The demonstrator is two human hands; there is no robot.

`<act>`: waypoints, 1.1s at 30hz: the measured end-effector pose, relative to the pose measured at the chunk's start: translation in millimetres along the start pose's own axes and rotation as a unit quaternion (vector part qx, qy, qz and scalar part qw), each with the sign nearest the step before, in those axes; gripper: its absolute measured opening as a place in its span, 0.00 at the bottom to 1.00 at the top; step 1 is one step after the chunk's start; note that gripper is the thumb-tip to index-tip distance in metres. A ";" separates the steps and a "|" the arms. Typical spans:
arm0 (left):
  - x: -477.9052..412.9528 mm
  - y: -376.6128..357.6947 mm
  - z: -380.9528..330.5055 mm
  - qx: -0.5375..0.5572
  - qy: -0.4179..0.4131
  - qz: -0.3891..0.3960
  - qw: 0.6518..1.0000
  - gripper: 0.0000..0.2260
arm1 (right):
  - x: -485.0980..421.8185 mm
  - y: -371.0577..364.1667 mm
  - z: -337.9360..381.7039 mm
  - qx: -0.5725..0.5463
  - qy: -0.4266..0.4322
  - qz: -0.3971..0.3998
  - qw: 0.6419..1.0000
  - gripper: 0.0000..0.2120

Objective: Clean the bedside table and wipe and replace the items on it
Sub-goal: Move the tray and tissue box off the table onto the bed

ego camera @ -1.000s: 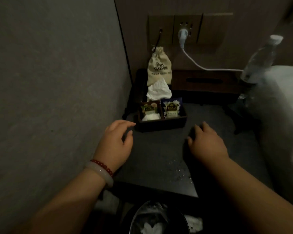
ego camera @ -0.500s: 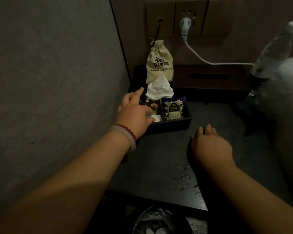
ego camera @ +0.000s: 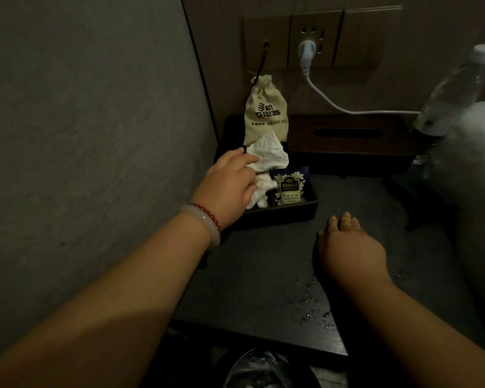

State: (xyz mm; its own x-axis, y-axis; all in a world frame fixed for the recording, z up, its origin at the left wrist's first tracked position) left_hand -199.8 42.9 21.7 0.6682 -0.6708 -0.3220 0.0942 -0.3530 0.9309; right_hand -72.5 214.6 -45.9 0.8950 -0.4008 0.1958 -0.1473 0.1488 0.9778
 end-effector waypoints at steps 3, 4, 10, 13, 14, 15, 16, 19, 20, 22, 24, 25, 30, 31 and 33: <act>3.6 11.4 -3.7 0.117 0.065 -0.092 0.987 0.03 | 2.1 -1.1 -1.8 -0.005 0.000 -0.008 1.000 0.26; 1.7 16.1 -4.7 0.133 0.090 -0.111 0.981 0.04 | 2.4 -1.5 -2.4 -0.006 0.000 -0.010 1.000 0.26; -33.2 31.9 4.6 0.155 0.153 -0.093 0.972 0.22 | -0.7 -1.1 -1.0 -0.014 0.002 -0.002 1.000 0.26; -56.1 19.2 7.4 0.120 0.103 -0.041 0.987 0.21 | -4.1 -1.6 -2.0 -0.015 -0.001 0.003 1.000 0.26; -64.5 13.7 7.9 0.114 0.097 -0.022 0.988 0.19 | -4.3 -1.7 -2.2 -0.011 -0.001 0.003 1.000 0.26; -72.7 8.0 8.0 0.102 0.100 0.004 0.990 0.19 | -4.4 -1.7 -2.1 -0.005 0.000 0.002 1.000 0.26; -81.2 1.6 8.7 0.080 0.104 0.042 0.990 0.19 | -4.5 -1.9 -1.8 0.001 0.000 0.002 1.000 0.26; -94.8 -15.1 9.7 0.012 0.094 0.192 0.977 0.25 | -5.9 -2.2 -1.8 0.010 0.005 0.011 1.000 0.26; -96.7 -19.5 9.9 0.004 0.089 0.217 0.972 0.27 | -6.6 -2.0 -1.9 0.009 0.006 0.016 1.000 0.26; -101.3 -25.4 10.6 -0.008 0.079 0.229 0.970 0.28 | -6.9 -1.1 -2.0 0.002 0.007 0.027 1.000 0.26; -104.7 -26.0 9.8 -0.029 0.067 0.231 0.970 0.23 | -6.2 -0.5 -2.1 0.006 0.008 0.026 1.000 0.26; -105.2 -24.5 9.6 -0.048 0.056 0.225 0.972 0.19 | -6.1 -0.2 -1.9 0.010 0.010 0.023 1.000 0.26; -95.3 0.7 9.7 -0.094 -0.085 -0.006 0.992 0.11 | -5.1 -1.2 -1.8 0.011 0.010 0.021 1.000 0.26; -92.2 5.9 7.8 -0.081 -0.104 -0.037 0.991 0.14 | -4.6 -1.1 -1.7 0.011 0.011 0.019 1.000 0.26; -83.4 16.7 -4.0 -0.054 -0.138 -0.075 0.986 0.20 | -3.4 -0.4 -1.5 0.006 0.012 0.019 1.000 0.26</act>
State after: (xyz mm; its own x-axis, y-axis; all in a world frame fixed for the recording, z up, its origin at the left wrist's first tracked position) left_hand -251.0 95.5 64.8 0.4163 -0.7734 -0.4781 0.2640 -0.4003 0.8775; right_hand -74.8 217.3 -47.0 0.8986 -0.3727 0.2314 -0.1864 0.1531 0.9705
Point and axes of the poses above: each hand's wrist, its own x-axis away from the middle knuckle, its own y-axis out of the back of the hand, z = x × y, the point moved 2 cm from there along -x, towards the middle knuckle, and after that the axes turned 1 degree about y, right-handed, at the moved point
